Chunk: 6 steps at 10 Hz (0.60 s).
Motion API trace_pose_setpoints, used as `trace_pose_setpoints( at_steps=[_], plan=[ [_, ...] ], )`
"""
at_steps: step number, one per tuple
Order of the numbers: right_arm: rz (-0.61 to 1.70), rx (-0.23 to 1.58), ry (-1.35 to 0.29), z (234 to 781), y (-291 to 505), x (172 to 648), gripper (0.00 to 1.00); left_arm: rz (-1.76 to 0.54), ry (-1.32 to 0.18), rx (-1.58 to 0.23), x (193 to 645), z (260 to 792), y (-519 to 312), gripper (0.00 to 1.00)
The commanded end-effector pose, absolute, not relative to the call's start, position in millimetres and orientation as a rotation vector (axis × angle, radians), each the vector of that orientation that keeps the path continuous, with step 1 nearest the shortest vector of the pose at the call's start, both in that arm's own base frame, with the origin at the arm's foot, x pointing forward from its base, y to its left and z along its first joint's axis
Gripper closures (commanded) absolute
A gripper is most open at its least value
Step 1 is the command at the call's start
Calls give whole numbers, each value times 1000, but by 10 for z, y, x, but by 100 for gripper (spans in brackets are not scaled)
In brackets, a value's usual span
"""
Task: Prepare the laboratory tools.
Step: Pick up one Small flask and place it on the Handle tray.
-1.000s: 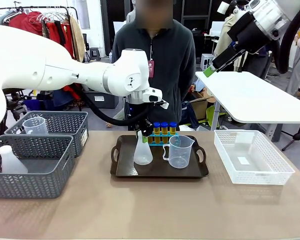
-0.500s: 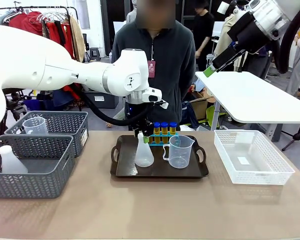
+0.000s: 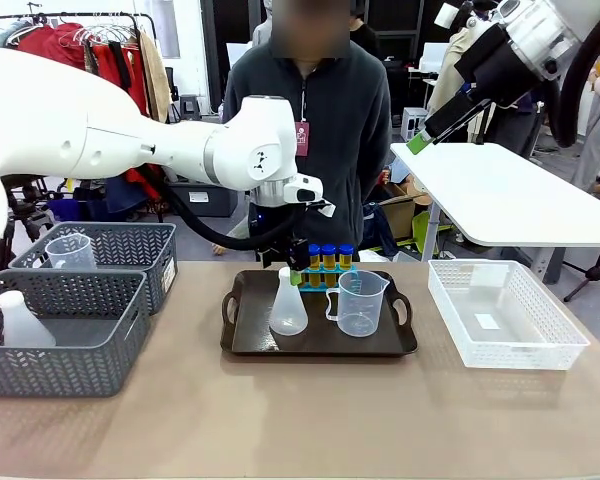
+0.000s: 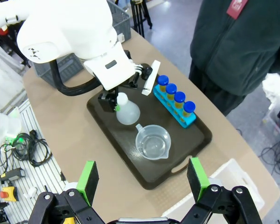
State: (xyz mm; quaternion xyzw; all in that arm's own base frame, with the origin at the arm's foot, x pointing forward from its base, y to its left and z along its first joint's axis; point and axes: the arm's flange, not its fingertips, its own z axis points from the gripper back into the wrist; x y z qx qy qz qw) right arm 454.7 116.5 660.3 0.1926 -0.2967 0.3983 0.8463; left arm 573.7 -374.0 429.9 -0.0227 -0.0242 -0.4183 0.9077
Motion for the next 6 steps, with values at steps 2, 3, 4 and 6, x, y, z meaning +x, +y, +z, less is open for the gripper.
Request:
trace_pose_setpoints(
  at_steps=[2, 3, 4, 6],
  plan=[
    [841, 413, -634, 6613, 1154, 4548, 0, -857, -45, -41, 5605, 4326, -3636, 0],
    [841, 413, -634, 6613, 1154, 4548, 0, -865, -39, -49, 5596, 4348, -3628, 0],
    [841, 413, -634, 6613, 1154, 4548, 0, -868, -33, -60, 5583, 4368, -3629, 0],
    [841, 413, -634, 6613, 1154, 4548, 0, -846, -6, -66, 5613, 4388, -3634, 2]
  ],
)
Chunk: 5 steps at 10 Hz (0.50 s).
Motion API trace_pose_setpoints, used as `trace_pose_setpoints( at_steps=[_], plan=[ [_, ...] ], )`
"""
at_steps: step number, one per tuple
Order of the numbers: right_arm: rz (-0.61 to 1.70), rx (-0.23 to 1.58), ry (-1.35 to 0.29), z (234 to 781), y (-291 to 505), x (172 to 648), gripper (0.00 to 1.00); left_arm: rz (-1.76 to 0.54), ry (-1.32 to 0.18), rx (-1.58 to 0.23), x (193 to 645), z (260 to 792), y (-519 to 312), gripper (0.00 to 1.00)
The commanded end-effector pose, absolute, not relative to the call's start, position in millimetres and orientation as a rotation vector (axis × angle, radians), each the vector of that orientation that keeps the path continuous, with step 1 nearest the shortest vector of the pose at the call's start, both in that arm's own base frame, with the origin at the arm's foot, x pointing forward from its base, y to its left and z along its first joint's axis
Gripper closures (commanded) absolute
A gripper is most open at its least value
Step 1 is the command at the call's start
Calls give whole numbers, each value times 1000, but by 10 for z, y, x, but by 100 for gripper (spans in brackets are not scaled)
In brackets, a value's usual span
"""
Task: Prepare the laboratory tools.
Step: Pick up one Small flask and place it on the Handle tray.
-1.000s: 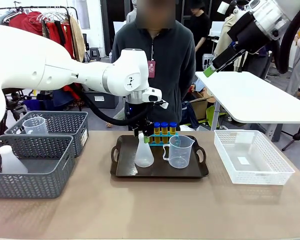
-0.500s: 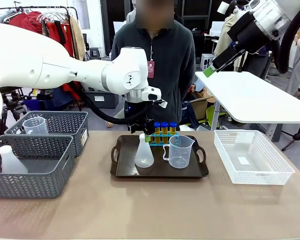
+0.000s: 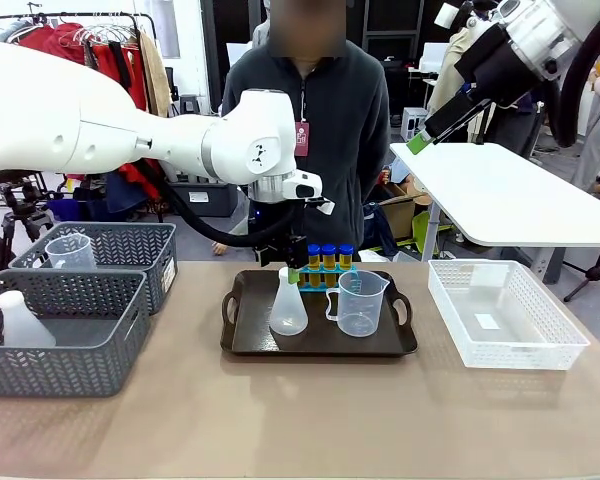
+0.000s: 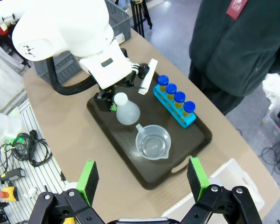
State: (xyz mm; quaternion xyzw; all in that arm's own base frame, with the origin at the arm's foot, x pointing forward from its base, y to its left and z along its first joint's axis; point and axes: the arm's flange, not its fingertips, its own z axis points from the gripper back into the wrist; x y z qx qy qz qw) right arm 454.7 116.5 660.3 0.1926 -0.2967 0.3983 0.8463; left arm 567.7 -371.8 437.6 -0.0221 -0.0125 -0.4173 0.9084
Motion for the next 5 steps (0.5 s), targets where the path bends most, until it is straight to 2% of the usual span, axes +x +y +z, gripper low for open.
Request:
trace_pose_setpoints(
  at_steps=[1, 5],
  plan=[
    [841, 413, -634, 6613, 1154, 4548, 0, -863, -37, -45, 5688, 4375, -3727, 2],
    [841, 413, -634, 6613, 1154, 4548, 0, -863, -37, -45, 5688, 4375, -3727, 2]
  ],
)
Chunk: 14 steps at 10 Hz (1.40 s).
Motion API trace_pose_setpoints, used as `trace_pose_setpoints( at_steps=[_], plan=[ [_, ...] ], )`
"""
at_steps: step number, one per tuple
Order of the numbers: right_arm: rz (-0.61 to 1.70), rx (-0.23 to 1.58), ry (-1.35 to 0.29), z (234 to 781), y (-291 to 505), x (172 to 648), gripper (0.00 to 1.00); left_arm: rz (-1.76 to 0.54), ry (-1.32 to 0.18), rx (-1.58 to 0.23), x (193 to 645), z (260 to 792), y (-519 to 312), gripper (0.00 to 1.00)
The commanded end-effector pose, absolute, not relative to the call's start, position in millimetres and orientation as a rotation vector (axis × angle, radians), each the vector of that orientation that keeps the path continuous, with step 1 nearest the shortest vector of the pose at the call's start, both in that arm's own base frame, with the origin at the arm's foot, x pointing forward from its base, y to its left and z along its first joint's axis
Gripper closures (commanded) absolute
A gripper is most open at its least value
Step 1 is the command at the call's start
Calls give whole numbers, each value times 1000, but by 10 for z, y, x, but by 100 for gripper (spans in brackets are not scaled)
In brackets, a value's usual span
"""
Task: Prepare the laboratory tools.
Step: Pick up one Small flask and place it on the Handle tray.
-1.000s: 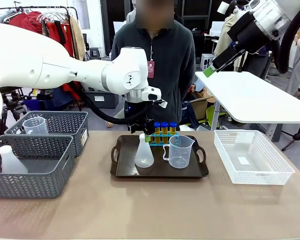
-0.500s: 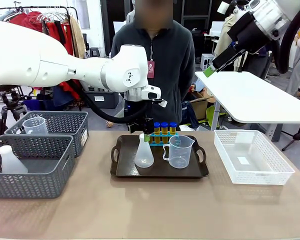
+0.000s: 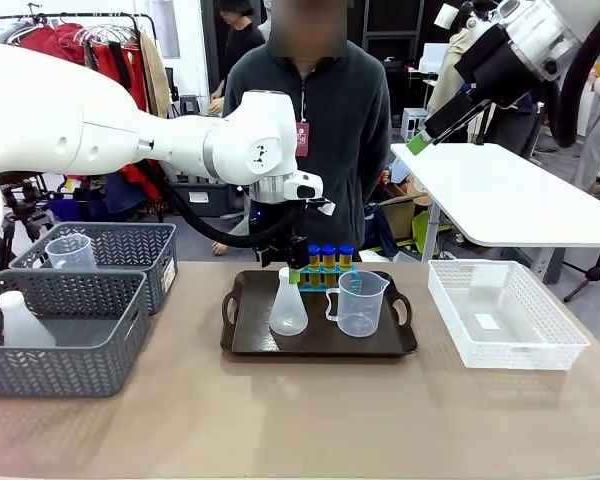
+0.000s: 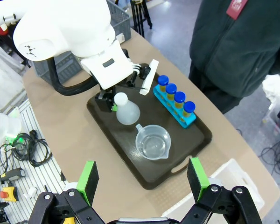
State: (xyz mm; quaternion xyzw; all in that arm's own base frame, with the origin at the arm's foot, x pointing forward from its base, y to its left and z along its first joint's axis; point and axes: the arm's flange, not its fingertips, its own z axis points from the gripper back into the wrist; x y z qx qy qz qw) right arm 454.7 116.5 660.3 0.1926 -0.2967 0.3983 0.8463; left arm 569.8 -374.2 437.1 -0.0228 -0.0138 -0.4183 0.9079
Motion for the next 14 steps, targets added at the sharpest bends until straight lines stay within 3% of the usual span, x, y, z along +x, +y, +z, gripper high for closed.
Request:
trace_pose_setpoints(
  at_steps=[1, 5, 7, 14],
  plan=[
    [841, 413, -634, 6613, 1154, 4548, 0, -863, -27, -47, 5695, 4366, -3741, 2],
    [841, 413, -634, 6613, 1154, 4548, 0, -957, -97, -240, 5490, 5048, -3341, 2],
    [841, 413, -634, 6613, 1154, 4548, 0, -1014, -202, -328, 5364, 5399, -3135, 2],
    [841, 413, -634, 6613, 1154, 4548, 0, -1065, -543, -309, 5131, 6377, -2534, 2]
  ],
)
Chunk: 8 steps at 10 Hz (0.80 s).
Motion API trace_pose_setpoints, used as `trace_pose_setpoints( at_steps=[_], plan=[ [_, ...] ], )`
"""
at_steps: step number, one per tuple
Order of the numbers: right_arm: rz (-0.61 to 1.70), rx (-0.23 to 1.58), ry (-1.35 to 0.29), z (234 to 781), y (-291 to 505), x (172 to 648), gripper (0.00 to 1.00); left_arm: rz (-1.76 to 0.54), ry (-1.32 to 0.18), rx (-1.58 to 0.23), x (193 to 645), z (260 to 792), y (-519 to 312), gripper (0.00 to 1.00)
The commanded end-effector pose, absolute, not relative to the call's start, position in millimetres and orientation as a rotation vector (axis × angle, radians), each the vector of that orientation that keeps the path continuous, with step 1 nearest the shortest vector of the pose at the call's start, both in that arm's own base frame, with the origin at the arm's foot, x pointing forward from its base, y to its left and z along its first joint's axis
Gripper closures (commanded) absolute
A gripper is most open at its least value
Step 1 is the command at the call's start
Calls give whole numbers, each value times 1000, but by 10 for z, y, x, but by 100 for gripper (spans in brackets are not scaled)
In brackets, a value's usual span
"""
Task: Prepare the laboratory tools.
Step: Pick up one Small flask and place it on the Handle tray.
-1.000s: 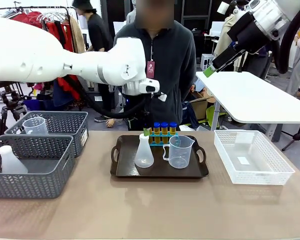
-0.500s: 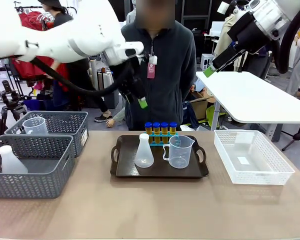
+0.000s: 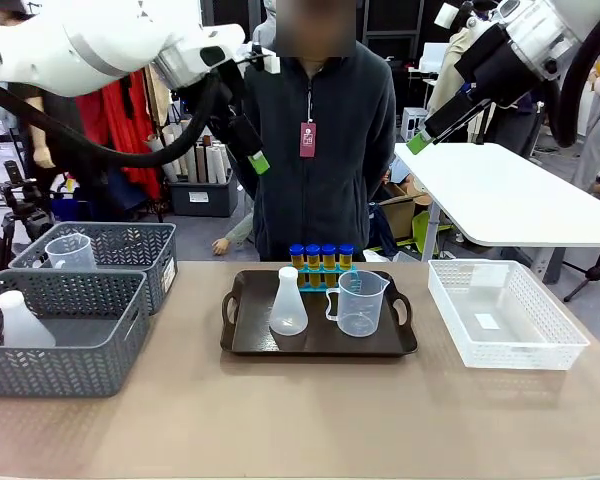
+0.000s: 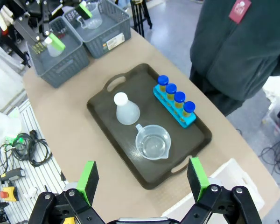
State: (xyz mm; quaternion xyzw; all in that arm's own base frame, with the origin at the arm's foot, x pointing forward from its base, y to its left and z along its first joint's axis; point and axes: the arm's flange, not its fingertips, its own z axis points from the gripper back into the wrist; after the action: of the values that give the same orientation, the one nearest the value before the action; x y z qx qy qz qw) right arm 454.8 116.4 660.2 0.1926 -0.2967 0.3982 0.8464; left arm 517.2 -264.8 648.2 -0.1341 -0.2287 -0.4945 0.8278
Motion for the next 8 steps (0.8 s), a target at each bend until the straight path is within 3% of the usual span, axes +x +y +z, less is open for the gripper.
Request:
trace_pose_setpoints(
  at_steps=[1, 8],
  plan=[
    [841, 413, -634, 6613, 1154, 4548, 0, -1080, -583, -328, 5163, 6424, -2472, 2],
    [841, 413, -634, 6613, 1154, 4548, 0, -1063, -628, -359, 5310, 6639, -2289, 2]
  ],
)
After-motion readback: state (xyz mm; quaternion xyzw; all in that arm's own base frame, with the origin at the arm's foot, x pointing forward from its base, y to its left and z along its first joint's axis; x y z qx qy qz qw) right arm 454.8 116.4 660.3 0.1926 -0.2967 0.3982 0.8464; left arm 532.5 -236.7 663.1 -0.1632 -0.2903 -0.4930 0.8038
